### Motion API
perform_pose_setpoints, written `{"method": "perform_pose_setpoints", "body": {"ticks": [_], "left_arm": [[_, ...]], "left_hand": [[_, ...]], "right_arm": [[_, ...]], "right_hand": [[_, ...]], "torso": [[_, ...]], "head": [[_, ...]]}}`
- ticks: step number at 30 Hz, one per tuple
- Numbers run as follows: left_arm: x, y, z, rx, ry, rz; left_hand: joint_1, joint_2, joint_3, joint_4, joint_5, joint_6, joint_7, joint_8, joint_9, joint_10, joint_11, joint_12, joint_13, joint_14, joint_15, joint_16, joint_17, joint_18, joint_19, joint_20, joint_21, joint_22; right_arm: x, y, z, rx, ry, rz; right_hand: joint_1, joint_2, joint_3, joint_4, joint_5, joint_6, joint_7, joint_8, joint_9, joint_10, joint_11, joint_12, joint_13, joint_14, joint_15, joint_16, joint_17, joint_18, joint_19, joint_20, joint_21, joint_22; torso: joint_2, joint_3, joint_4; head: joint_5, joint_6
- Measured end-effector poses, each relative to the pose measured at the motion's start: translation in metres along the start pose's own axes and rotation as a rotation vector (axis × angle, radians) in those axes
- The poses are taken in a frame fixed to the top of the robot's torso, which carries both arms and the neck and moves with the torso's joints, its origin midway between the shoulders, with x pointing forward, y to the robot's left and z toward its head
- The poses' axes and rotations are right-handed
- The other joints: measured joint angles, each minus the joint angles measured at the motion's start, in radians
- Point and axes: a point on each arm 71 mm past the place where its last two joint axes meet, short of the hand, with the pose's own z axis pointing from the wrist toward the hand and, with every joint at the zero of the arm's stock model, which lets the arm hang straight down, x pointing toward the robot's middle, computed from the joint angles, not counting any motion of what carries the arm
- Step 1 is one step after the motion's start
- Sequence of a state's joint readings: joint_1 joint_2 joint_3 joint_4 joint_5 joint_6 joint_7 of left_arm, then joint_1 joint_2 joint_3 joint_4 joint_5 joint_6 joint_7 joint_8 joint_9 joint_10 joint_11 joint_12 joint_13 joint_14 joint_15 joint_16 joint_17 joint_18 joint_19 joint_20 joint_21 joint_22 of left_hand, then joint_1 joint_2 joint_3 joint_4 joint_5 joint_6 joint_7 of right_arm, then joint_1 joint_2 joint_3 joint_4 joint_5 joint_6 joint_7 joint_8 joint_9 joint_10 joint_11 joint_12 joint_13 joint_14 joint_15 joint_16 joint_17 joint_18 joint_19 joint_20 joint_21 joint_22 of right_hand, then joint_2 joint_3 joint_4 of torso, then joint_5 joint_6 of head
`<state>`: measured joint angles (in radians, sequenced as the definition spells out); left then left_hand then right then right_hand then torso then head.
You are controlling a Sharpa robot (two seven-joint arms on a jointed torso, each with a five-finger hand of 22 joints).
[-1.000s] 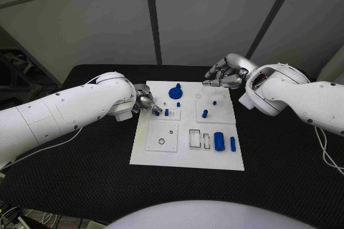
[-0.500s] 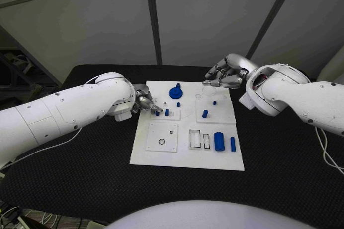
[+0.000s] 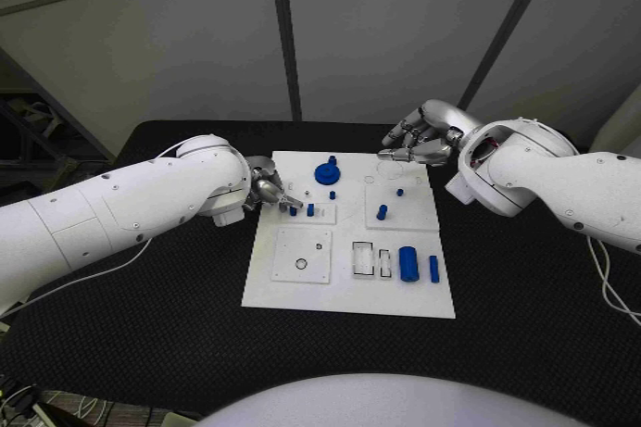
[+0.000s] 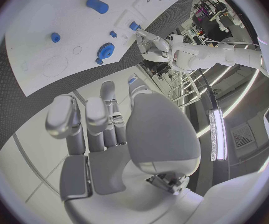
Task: Assemble the parts on the task board
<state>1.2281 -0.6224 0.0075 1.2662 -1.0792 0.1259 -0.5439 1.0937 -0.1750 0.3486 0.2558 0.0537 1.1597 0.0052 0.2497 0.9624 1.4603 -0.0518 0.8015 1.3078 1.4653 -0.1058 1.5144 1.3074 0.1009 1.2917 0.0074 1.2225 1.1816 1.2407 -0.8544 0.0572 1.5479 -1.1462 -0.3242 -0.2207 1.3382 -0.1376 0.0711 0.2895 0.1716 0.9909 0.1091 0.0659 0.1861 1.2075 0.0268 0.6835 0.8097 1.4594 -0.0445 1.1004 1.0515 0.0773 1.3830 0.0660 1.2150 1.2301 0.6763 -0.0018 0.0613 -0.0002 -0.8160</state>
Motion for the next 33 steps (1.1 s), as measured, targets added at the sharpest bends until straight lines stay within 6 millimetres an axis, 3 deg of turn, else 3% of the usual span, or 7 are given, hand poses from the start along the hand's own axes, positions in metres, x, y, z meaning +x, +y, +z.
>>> {"method": "perform_pose_setpoints", "body": {"ticks": [16, 22, 23, 24, 30, 31, 33], "left_arm": [[-0.013, -0.001, -0.008, 0.027, -0.05, -0.06], [-0.023, -0.001, -0.013, 0.051, -0.088, -0.109], [-0.024, -0.001, -0.013, 0.054, -0.094, -0.116], [-0.026, -0.001, -0.014, 0.059, -0.1, -0.124], [-0.029, -0.002, -0.015, 0.08, -0.122, -0.149], [-0.03, -0.003, -0.015, 0.089, -0.126, -0.153], [-0.031, -0.005, -0.015, 0.112, -0.134, -0.158]], "left_hand": [[-0.01, -0.02, -0.029, 0.034, 0.0, -0.002, 0.002, -0.012, 0.002, 0.0, 0.0, -0.036, -0.008, 0.0, 0.0, -0.013, 0.0, 0.0, -0.009, -0.004, -0.019, -0.021], [-0.008, -0.029, -0.041, 0.035, 0.0, -0.046, 0.021, -0.047, -0.014, 0.004, 0.005, -0.214, -0.072, 0.0, 0.0, -0.064, 0.0, 0.002, -0.059, 0.005, -0.085, -0.085], [-0.008, -0.029, -0.041, 0.035, 0.0, -0.049, 0.024, -0.049, -0.017, 0.007, 0.007, -0.244, -0.084, 0.0, 0.0, -0.066, 0.0, 0.027, -0.06, 0.005, -0.088, -0.088], [-0.008, -0.029, -0.044, 0.032, 0.0, -0.049, 0.023, -0.052, -0.02, 0.007, 0.007, -0.268, -0.093, 0.002, 0.002, -0.066, 0.0, 0.024, -0.06, 0.005, -0.089, -0.09], [0.04, -0.027, -0.032, 0.02, 0.0, -0.049, 0.023, -0.061, -0.029, 0.007, 0.007, -0.323, -0.117, 0.0, 0.007, -0.079, 0.0, 0.024, -0.067, 0.012, -0.106, -0.102], [0.067, -0.021, -0.021, 0.009, 0.0, -0.06, 0.026, -0.069, -0.035, 0.002, 0.012, -0.388, -0.142, 0.0, 0.007, -0.101, -0.002, 0.024, -0.095, 0.012, -0.137, -0.132], [0.139, -0.011, 0.011, -0.022, 0.0, -0.093, 0.046, -0.103, -0.067, -0.069, 0.032, -0.569, -0.221, -0.022, 0.026, -0.219, -0.12, 0.026, -0.211, 0.019, -0.276, -0.263]], "right_arm": [[0.0, 0.0, 0.001, 0.001, -0.001, 0.0], [0.0, -0.001, 0.001, 0.002, -0.001, 0.0], [0.0, -0.001, 0.001, 0.002, -0.001, 0.0], [0.0, -0.001, 0.001, 0.002, -0.001, 0.0], [0.0, -0.001, 0.001, 0.002, -0.002, 0.0], [0.0, -0.001, 0.001, 0.002, -0.002, 0.0], [0.0, -0.001, 0.001, 0.002, -0.002, 0.0]], "right_hand": [[0.0, 0.0, 0.0, 0.0, 0.0, 0.0, 0.0, 0.0, 0.0, 0.0, 0.0, 0.0, -0.001, 0.0, 0.0, 0.0, 0.0, 0.0, 0.0, 0.0, 0.0, 0.0], [0.0, 0.0, 0.0, 0.0, 0.0, 0.0, 0.0, 0.0, 0.0, 0.0, 0.0, 0.0, -0.001, 0.0, 0.0, 0.0, 0.0, 0.0, 0.0, 0.0, 0.0, 0.0], [0.0, 0.0, 0.0, 0.0, 0.0, 0.0, 0.0, 0.0, 0.0, 0.0, 0.0, 0.0, -0.001, 0.0, 0.0, 0.0, 0.0, 0.0, 0.0, 0.0, 0.0, 0.0], [0.0, 0.0, 0.0, 0.0, 0.0, 0.0, 0.0, 0.0, 0.0, 0.0, 0.0, 0.0, -0.001, 0.0, 0.0, 0.0, 0.0, 0.0, 0.0, 0.0, 0.0, 0.0], [0.0, 0.0, 0.0, 0.0, 0.0, 0.0, 0.0, 0.0, 0.0, 0.0, 0.0, 0.0, -0.001, 0.0, 0.0, 0.0, 0.0, 0.0, 0.0, 0.0, 0.0, 0.0], [0.0, 0.0, 0.0, 0.0, 0.0, 0.0, 0.0, 0.0, 0.0, 0.0, 0.0, 0.0, -0.001, 0.0, 0.0, 0.0, 0.0, 0.0, 0.0, 0.0, 0.0, 0.0], [0.0, 0.0, 0.0, 0.0, 0.0, 0.0, 0.0, 0.0, 0.0, 0.0, 0.0, 0.0, -0.002, 0.0, 0.0, 0.0, 0.0, 0.0, 0.0, 0.0, 0.0, 0.0]], "torso": [[0.0, -0.0002, 0.0001], [0.0, -0.0001, 0.0001], [0.0, -0.0001, 0.0001], [0.0, -0.0001, 0.0001], [0.0, 0.0005, 0.0001], [0.0, 0.0006, 0.0001], [0.0, 0.0009, 0.0001]], "head": [[-0.001, 0.001], [-0.001, 0.001], [-0.001, 0.002], [-0.001, 0.002], [-0.001, 0.003], [-0.002, 0.003], [-0.003, 0.005]]}}
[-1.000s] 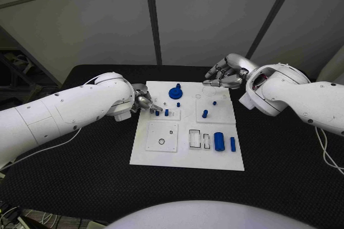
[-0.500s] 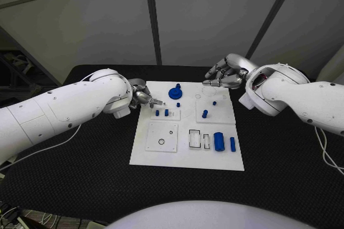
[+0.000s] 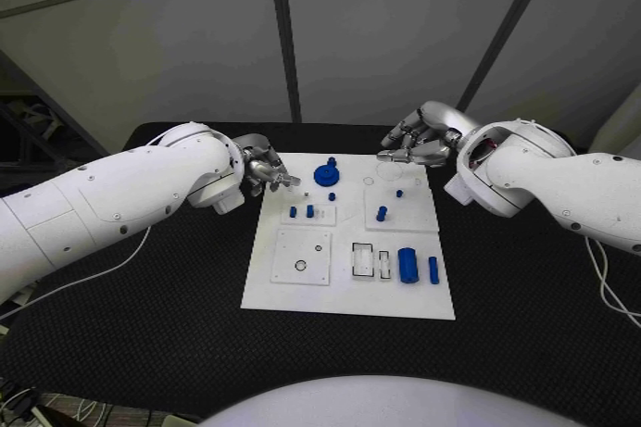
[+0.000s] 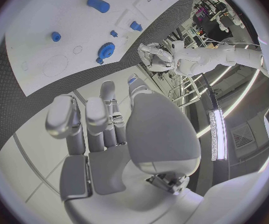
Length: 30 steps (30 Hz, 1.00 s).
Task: Assemble the parts on the task board
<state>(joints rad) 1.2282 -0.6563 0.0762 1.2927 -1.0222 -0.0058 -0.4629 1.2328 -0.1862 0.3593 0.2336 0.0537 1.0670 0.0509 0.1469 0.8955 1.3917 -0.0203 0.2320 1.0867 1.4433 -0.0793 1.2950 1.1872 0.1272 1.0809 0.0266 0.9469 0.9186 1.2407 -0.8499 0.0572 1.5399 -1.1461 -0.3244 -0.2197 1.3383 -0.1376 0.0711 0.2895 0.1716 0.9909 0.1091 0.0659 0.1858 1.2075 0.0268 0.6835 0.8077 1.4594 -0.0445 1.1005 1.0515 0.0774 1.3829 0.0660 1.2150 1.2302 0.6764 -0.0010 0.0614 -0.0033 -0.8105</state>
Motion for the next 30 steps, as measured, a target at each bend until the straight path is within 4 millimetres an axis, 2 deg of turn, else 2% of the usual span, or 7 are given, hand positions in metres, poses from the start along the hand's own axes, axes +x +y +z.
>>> {"method": "perform_pose_setpoints", "body": {"ticks": [2, 4, 5, 6, 10, 16, 30], "left_arm": [[0.001, -0.004, 0.002, 0.042, -0.008, -0.004], [0.005, -0.008, 0.004, 0.089, -0.014, -0.003], [0.008, -0.011, 0.005, 0.125, -0.018, -0.002], [0.011, -0.013, 0.007, 0.154, -0.024, -0.002], [0.019, -0.022, 0.01, 0.262, -0.05, 0.008], [0.029, -0.035, 0.015, 0.411, -0.11, 0.08], [0.045, -0.054, 0.028, 0.489, -0.139, 0.288]], "left_hand": [[0.085, 0.001, 0.046, -0.046, 0.0, -0.028, 0.028, -0.043, -0.053, -0.078, 0.026, -0.101, -0.073, -0.105, 0.024, -0.176, -0.194, 0.075, -0.083, 0.015, -0.091, -0.064], [0.151, -0.009, 0.101, -0.083, 0.002, -0.047, 0.053, -0.077, -0.115, -0.15, 0.057, -0.155, -0.165, -0.253, 0.055, -0.371, -0.384, 0.074, -0.152, 0.034, -0.157, -0.097], [0.182, -0.019, 0.132, -0.103, 0.002, -0.065, 0.069, -0.081, -0.155, -0.193, 0.071, -0.162, -0.231, -0.312, 0.073, -0.439, -0.438, 0.002, -0.188, 0.046, -0.19, -0.111], [0.203, -0.03, 0.156, -0.125, 0.005, -0.073, 0.076, -0.081, -0.205, -0.222, 0.084, -0.164, -0.321, -0.336, 0.089, -0.483, -0.476, -0.018, -0.209, 0.056, -0.213, -0.12], [0.215, -0.043, 0.184, -0.163, 0.004, -0.081, 0.085, -0.081, -0.311, -0.264, 0.105, -0.17, -0.511, -0.344, 0.104, -0.539, -0.536, 0.029, -0.222, 0.066, -0.228, -0.119], [0.22, -0.04, 0.156, -0.212, 0.004, -0.069, 0.096, -0.08, -0.469, -0.253, 0.115, -0.17, -0.77, -0.281, 0.101, -0.563, -0.597, 0.029, -0.194, 0.087, -0.208, -0.093], [0.165, -0.043, 0.121, -0.212, -0.001, -0.041, 0.091, -0.08, -0.565, -0.229, 0.107, -0.17, -0.901, -0.208, 0.093, -0.473, -0.586, 0.06, -0.134, 0.097, -0.197, -0.085]], "right_arm": [[0.0, 0.0, 0.0, 0.0, 0.0, 0.0], [0.0, 0.0, 0.0, 0.0, 0.0, 0.0], [0.0, 0.0, 0.0, 0.0, 0.0, 0.0], [0.0, 0.0, 0.001, -0.001, 0.0, 0.0], [0.001, 0.001, 0.001, -0.002, 0.0, 0.001], [0.001, 0.001, 0.001, -0.003, 0.0, 0.003], [0.003, 0.003, 0.003, -0.01, 0.003, 0.006]], "right_hand": [[0.0, 0.0, 0.0, 0.0, 0.0, 0.0, 0.0, 0.0, 0.0, 0.0, 0.0, 0.0, 0.0, 0.0, 0.0, 0.0, 0.0, 0.0, 0.0, 0.0, 0.0, 0.0], [0.0, 0.0, 0.0, 0.0, 0.0, 0.0, 0.0, 0.0, 0.0, 0.0, 0.0, 0.0, -0.001, 0.0, 0.0, -0.004, 0.0, 0.0, 0.0, 0.0, 0.0, -0.001], [0.0, 0.0, 0.0, 0.0, 0.0, 0.0, 0.0, 0.0, 0.0, 0.0, 0.0, 0.0, -0.001, 0.0, 0.0, -0.006, -0.001, 0.0, 0.0, 0.0, -0.004, -0.002], [0.0, 0.0, 0.0, 0.0, 0.0, 0.0, 0.0, 0.0, 0.0, 0.0, 0.0, 0.0, -0.001, 0.0, 0.0, -0.006, -0.001, 0.0, 0.0, 0.0, -0.004, -0.002], [0.0, 0.0, 0.0, 0.0, 0.0, 0.0, 0.0, 0.0, 0.001, 0.0, 0.0, 0.0, -0.004, 0.0, 0.0, -0.006, -0.002, 0.0, 0.0, 0.0, -0.004, -0.004], [0.0, 0.0, 0.0, 0.0, 0.0, 0.0, 0.0, 0.0, 0.001, 0.0, 0.0, 0.0, -0.004, 0.0, 0.0, -0.006, -0.002, 0.0, 0.0, 0.0, -0.004, -0.005], [0.0, 0.0, 0.0, 0.0, 0.0, 0.0, 0.0, 0.0, 0.001, 0.0, 0.0, 0.0, -0.005, 0.0, 0.0, -0.006, -0.002, 0.0, 0.0, 0.0, -0.004, -0.004]], "torso": [[0.0, 0.0004, 0.0], [0.0, 0.0005, 0.0], [0.0, 0.0005, 0.0], [0.0, 0.0005, 0.0], [0.001, 0.0001, -0.0008], [0.001, 0.0, -0.0012], [0.002, 0.0, -0.0016]], "head": [[-0.002, 0.003], [-0.005, 0.007], [-0.007, 0.009], [-0.008, 0.011], [-0.014, 0.017], [-0.018, 0.023], [-0.023, 0.025]]}}
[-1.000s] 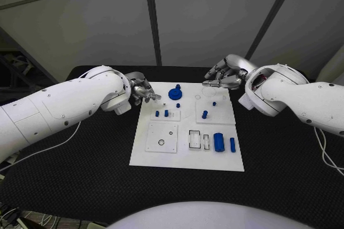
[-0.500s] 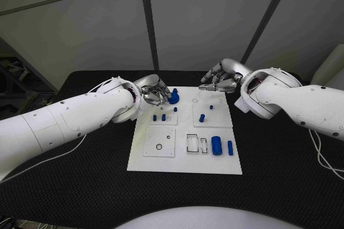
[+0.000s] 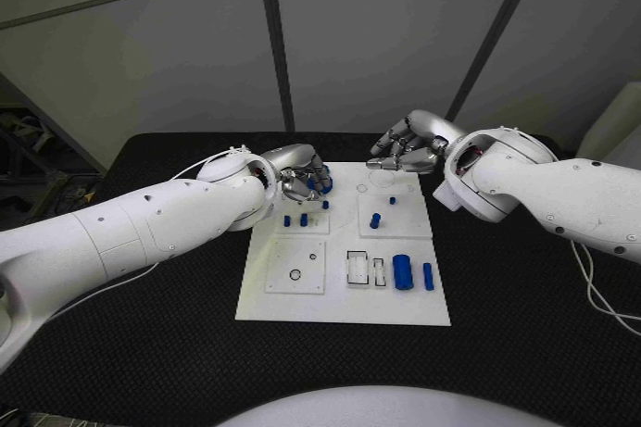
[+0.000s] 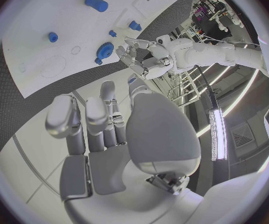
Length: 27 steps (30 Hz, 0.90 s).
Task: Assemble the parts on the task board
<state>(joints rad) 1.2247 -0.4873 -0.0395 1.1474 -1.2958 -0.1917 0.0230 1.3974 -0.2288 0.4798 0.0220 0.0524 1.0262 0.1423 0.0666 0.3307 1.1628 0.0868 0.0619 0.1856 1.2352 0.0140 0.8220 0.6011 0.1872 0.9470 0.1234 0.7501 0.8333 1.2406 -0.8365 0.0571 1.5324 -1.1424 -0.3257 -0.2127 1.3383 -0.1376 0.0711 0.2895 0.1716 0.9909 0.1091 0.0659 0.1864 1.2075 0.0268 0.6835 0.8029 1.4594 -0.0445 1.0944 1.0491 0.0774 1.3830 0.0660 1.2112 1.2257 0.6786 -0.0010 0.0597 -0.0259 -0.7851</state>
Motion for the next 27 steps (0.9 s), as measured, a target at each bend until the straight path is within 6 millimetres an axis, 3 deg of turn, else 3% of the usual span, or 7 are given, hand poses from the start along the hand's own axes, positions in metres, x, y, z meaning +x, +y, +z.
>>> {"method": "perform_pose_setpoints", "body": {"ticks": [16, 27], "left_arm": [[0.011, -0.004, 0.01, -0.009, 0.071, 0.073], [0.014, -0.003, 0.014, -0.025, 0.097, 0.096]], "left_hand": [[0.0, 0.0, -0.014, -0.003, 0.0, 0.008, -0.001, 0.0, -0.032, 0.007, -0.001, 0.0, -0.04, 0.018, -0.003, 0.062, 0.032, 0.0, 0.022, -0.003, 0.0, 0.003], [0.006, 0.014, -0.016, -0.006, 0.0, 0.029, -0.007, 0.0, -0.049, 0.021, -0.004, 0.009, -0.062, 0.058, -0.007, 0.162, 0.122, 0.0, 0.038, -0.009, 0.012, 0.016]], "right_arm": [[0.001, 0.002, 0.0, -0.004, 0.0, 0.002], [0.001, 0.002, 0.0, -0.006, -0.001, 0.003]], "right_hand": [[0.0, 0.0, 0.0, 0.0, 0.0, 0.0, 0.0, 0.0, 0.0, 0.0, 0.0, 0.0, -0.002, 0.0, 0.0, 0.0, -0.001, 0.0, 0.0, 0.0, -0.005, -0.001], [0.0, 0.0, 0.0, 0.0, 0.0, 0.0, 0.0, 0.0, 0.001, 0.0, 0.0, 0.0, -0.002, 0.0, 0.0, 0.0, -0.001, 0.0, 0.0, 0.0, -0.005, -0.001]], "torso": [[0.0, 0.0002, 0.0009], [-0.001, 0.0001, 0.0014]], "head": [[-0.005, -0.006], [-0.005, -0.011]]}}
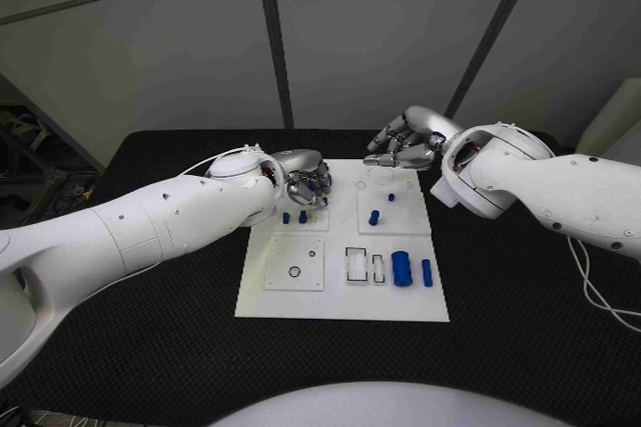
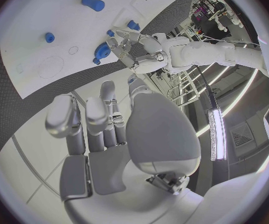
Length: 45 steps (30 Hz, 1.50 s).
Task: Assemble the parts on the task board
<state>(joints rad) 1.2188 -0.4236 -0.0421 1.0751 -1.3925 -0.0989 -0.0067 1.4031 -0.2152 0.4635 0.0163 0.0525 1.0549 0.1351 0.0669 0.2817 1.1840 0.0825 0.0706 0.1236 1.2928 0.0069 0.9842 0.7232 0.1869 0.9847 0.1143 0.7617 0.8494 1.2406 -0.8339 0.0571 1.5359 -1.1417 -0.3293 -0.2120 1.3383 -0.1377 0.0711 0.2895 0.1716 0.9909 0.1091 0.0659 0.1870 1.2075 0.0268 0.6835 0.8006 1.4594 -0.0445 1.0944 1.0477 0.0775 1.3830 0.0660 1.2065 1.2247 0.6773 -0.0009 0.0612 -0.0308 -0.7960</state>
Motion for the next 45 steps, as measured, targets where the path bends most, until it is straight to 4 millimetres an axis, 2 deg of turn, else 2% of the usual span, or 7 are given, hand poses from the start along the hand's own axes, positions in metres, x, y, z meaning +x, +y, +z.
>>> {"method": "perform_pose_setpoints", "body": {"ticks": [23, 37, 38, 39, 42, 43, 45], "left_arm": [[0.005, -0.002, 0.008, -0.019, 0.031, 0.023], [0.006, -0.002, 0.011, -0.029, 0.033, 0.024], [0.006, -0.002, 0.011, -0.029, 0.033, 0.024], [0.006, -0.002, 0.011, -0.029, 0.033, 0.025], [0.006, -0.002, 0.01, -0.029, 0.033, 0.025], [0.006, -0.002, 0.01, -0.029, 0.032, 0.025], [0.007, -0.002, 0.01, -0.027, 0.03, 0.025]], "left_hand": [[0.004, 0.014, 0.014, -0.014, 0.0, 0.023, -0.001, 0.005, -0.021, 0.021, -0.004, 0.001, -0.024, 0.03, -0.005, 0.104, 0.093, 0.009, 0.013, -0.005, 0.027, 0.025], [0.036, 0.062, 0.04, -0.057, 0.01, 0.068, -0.004, 0.012, -0.041, 0.072, -0.018, 0.021, -0.036, 0.091, -0.02, 0.225, 0.213, 0.013, 0.035, -0.016, 0.078, 0.07], [0.037, 0.063, 0.044, -0.061, 0.018, 0.071, -0.007, 0.012, -0.042, 0.074, -0.019, 0.022, -0.037, 0.095, -0.019, 0.231, 0.217, -0.035, 0.042, -0.016, 0.089, 0.079], [0.04, 0.066, 0.044, -0.067, 0.024, 0.073, -0.005, 0.012, -0.043, 0.077, -0.016, 0.025, -0.037, 0.097, -0.019, 0.232, 0.22, -0.039, 0.049, -0.016, 0.099, 0.089], [0.044, 0.07, 0.047, -0.072, 0.032, 0.08, -0.005, 0.016, -0.048, 0.08, -0.02, 0.026, -0.038, 0.1, -0.021, 0.232, 0.22, -0.035, 0.05, -0.018, 0.114, 0.103], [0.045, 0.071, 0.047, -0.072, 0.032, 0.08, -0.005, 0.016, -0.048, 0.08, -0.02, 0.026, -0.038, 0.1, -0.021, 0.232, 0.216, 0.002, 0.05, -0.018, 0.114, 0.105], [0.046, 0.072, 0.044, -0.074, 0.032, 0.08, -0.005, 0.016, -0.049, 0.08, -0.02, 0.026, -0.039, 0.1, -0.021, 0.232, 0.211, 0.0, 0.05, -0.018, 0.114, 0.106]], "right_arm": [[0.0, 0.001, -0.001, -0.003, 0.0, 0.001], [0.001, 0.002, 0.0, -0.004, 0.0, 0.002], [0.001, 0.002, 0.0, -0.004, 0.0, 0.002], [0.001, 0.002, 0.0, -0.004, 0.0, 0.002], [0.001, 0.002, 0.0, -0.004, 0.0, 0.002], [0.001, 0.002, 0.0, -0.004, 0.0, 0.002], [0.001, 0.002, 0.0, -0.004, -0.001, 0.002]], "right_hand": [[0.0, 0.0, 0.0, 0.0, 0.0, 0.0, 0.0, 0.0, 0.0, 0.0, 0.0, 0.0, 0.0, 0.0, 0.0, 0.0, 0.0, 0.0, 0.0, 0.0, 0.0, 0.0], [0.0, 0.0, 0.0, 0.0, 0.0, 0.0, 0.0, 0.0, 0.0, 0.0, 0.0, 0.0, 0.0, 0.0, 0.0, -0.003, 0.0, 0.0, 0.0, 0.0, 0.0, 0.0], [0.0, 0.0, 0.0, 0.0, 0.0, 0.0, 0.0, 0.0, 0.0, -0.004, -0.004, 0.0, -0.002, 0.0, 0.0, -0.005, 0.0, 0.0, 0.0, 0.0, 0.0, -0.002], [0.0, 0.0, 0.0, 0.0, 0.0, 0.0, 0.0, 0.0, 0.001, -0.004, -0.004, 0.0, -0.002, 0.0, 0.0, -0.005, -0.001, 0.0, 0.0, 0.0, 0.0, -0.002], [0.0, 0.0, 0.0, 0.0, 0.0, 0.0, 0.0, 0.0, 0.001, -0.004, -0.004, 0.0, -0.002, 0.0, 0.0, -0.005, -0.001, 0.0, 0.0, 0.0, 0.0, -0.002], [0.0, 0.0, 0.0, 0.0, 0.0, 0.0, 0.0, 0.0, 0.001, -0.004, -0.004, 0.0, -0.002, 0.0, 0.0, -0.005, -0.001, 0.0, 0.0, 0.0, 0.0, -0.002], [0.0, 0.0, 0.0, 0.0, 0.0, 0.0, 0.0, 0.0, 0.0, -0.004, -0.004, 0.0, -0.002, 0.0, 0.0, -0.005, -0.001, 0.0, 0.0, 0.0, 0.0, -0.002]], "torso": [[-0.001, 0.0, -0.0001], [-0.002, 0.0001, -0.0003], [-0.002, 0.0001, -0.0003], [-0.002, 0.0001, -0.0002], [-0.002, 0.0001, 0.0], [-0.002, 0.0, 0.0002], [-0.002, 0.0, 0.0006]], "head": [[-0.005, -0.007], [-0.009, -0.009], [-0.009, -0.009], [-0.009, -0.009], [-0.01, -0.009], [-0.01, -0.009], [-0.01, -0.008]]}}
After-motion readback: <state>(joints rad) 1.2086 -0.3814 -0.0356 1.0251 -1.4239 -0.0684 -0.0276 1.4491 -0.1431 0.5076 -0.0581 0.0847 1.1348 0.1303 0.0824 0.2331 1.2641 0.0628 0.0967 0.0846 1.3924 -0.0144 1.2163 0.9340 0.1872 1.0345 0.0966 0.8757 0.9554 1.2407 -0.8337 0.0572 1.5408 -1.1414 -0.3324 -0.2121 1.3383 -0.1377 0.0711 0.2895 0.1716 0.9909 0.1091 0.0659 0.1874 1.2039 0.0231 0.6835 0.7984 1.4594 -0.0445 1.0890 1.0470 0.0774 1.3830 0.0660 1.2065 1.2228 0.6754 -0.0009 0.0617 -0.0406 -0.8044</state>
